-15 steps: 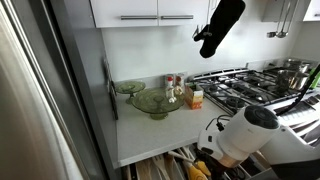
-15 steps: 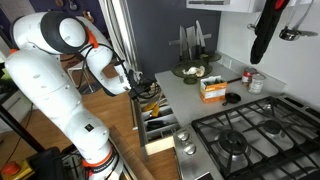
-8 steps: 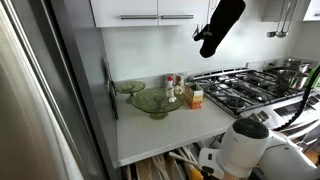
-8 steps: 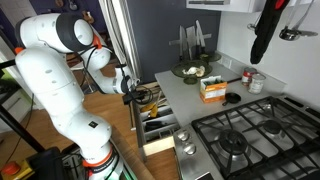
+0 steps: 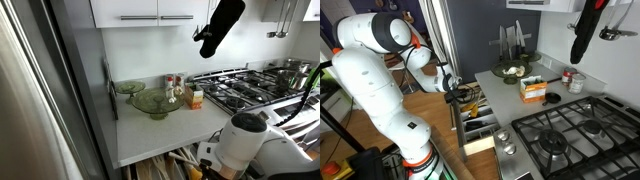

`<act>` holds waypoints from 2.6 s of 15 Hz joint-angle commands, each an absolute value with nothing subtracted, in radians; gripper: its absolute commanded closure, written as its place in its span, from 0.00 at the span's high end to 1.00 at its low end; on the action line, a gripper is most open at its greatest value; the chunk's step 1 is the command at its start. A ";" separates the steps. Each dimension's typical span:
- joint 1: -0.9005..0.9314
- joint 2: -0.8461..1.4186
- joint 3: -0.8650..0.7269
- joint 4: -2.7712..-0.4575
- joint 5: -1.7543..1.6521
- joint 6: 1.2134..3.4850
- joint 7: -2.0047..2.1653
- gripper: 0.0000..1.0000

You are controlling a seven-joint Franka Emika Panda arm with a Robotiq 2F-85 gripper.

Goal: Open the top drawer and put the silicone spatula in it then close it

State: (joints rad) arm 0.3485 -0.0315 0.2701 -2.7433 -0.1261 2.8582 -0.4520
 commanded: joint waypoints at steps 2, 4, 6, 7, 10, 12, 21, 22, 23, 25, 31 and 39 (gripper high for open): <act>0.301 -0.026 0.254 -2.743 -0.290 2.852 -0.322 1.00; 0.286 -0.027 0.246 -2.742 -0.350 2.855 -0.273 1.00; 0.269 -0.044 0.240 -2.747 -0.422 2.859 -0.216 1.00; 0.261 -0.044 0.237 -2.741 -0.459 2.856 -0.187 1.00; 0.238 -0.038 0.231 -2.715 -0.585 2.847 -0.092 1.00; 0.223 -0.028 0.225 -2.699 -0.666 2.848 -0.022 1.00; 0.175 0.017 0.199 -2.609 -0.997 2.844 0.327 1.00; 0.171 0.028 0.196 -2.595 -1.031 2.844 0.361 1.00; 0.170 0.043 0.192 -2.579 -1.066 2.842 0.399 1.00; 0.171 0.071 0.189 -2.560 -1.099 2.842 0.432 1.00; 0.189 -0.011 0.220 -2.624 -1.001 2.831 0.379 1.00; 0.235 -0.142 0.279 -2.720 -0.715 2.873 0.422 0.96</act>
